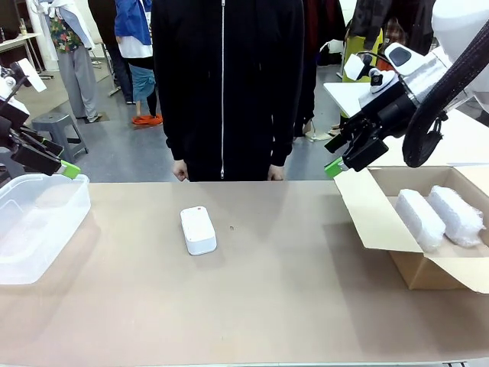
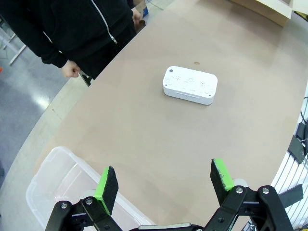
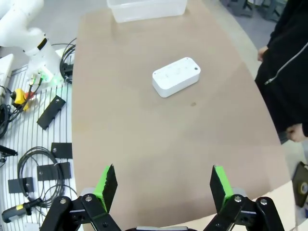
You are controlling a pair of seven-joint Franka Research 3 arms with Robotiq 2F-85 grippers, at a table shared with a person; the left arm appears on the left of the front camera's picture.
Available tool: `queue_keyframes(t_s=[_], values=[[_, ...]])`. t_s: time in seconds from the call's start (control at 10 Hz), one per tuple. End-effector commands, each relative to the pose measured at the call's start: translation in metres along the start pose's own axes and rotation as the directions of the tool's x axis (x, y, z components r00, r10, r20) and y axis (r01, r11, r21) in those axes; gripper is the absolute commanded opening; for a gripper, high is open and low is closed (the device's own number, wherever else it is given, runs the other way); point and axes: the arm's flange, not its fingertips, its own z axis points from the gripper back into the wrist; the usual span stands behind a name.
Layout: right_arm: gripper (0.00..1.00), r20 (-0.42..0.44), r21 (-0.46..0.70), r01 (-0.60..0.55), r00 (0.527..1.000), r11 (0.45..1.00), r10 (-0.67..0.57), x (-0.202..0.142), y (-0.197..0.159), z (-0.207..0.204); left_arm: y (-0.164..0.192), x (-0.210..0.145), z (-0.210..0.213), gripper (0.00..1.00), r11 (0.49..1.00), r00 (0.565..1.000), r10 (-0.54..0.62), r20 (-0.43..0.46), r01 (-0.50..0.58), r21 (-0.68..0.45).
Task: Separate and place wrapped and unwrapped clocks.
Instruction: Pick up the Digital clock indicated by the person.
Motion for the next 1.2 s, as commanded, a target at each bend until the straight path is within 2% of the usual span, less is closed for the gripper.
queue_keyframes(t_s=[0.0, 1.1], values=[[1.00, -0.003, 0.030, 0.011, 1.000, 0.999, -0.011, -0.0021, -0.0035, -0.0031, 0.0011, -0.0005, -0.0011, 1.00, 1.000, 1.000, 0.005, 0.007, -0.004, -0.012], [1.00, -0.003, 0.030, 0.011, 1.000, 0.999, -0.011, -0.0021, -0.0035, -0.0031, 0.0011, -0.0005, -0.0011, 1.00, 1.000, 1.000, 0.005, 0.007, -0.004, -0.012]])
